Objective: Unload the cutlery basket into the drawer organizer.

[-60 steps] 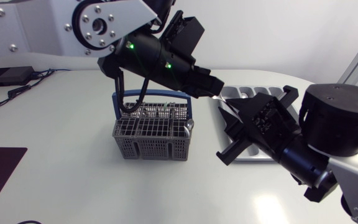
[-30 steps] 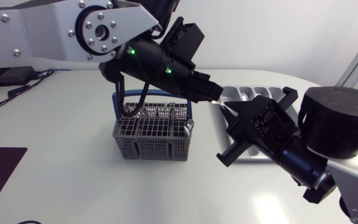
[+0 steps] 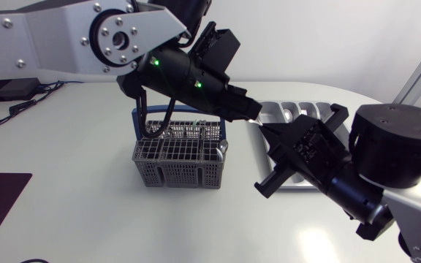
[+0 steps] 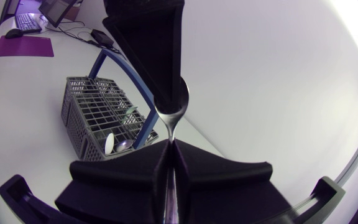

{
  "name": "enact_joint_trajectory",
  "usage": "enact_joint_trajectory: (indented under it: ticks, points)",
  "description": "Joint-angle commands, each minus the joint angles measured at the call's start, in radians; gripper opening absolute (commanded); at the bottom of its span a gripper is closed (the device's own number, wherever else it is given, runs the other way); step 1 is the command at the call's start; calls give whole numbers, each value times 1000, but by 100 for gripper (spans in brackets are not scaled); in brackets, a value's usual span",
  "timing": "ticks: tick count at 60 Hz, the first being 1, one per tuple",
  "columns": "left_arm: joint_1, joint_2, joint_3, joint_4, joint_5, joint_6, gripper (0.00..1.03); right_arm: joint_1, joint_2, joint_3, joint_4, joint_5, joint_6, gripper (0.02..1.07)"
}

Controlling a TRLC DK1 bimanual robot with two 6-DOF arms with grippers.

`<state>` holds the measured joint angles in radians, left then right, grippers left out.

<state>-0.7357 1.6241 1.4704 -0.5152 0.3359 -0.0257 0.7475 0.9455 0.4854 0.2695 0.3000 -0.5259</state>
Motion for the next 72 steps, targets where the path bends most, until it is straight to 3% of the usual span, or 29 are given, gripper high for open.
enact_joint_trajectory:
  ticks: [1,10,21,29,34,49,64,72]
  points:
    - [-10,-6,-27,-2,9,-2,3,4,-4,-22,11,13,-6,8]
    - [-2,-6,-19,1,9,-11,7,6,-5,-28,13,11,-6,8]
    - [24,-29,1,11,11,-26,51,6,-13,-42,10,10,-11,8]
    - [64,-49,25,17,15,-48,75,6,-25,-54,2,-1,-11,8]
    - [96,-67,39,20,17,-56,84,6,-42,-65,-7,-9,-14,8]
    - [203,-129,65,26,15,-49,85,-102,-162,-134,-92,-159,-65,8]
    - [223,-147,-1,30,2,58,84,-438,-260,-149,-245,-529,-218,8]
    - [206,-148,-44,30,-9,122,84,-680,-217,-97,-386,-786,-355,8]
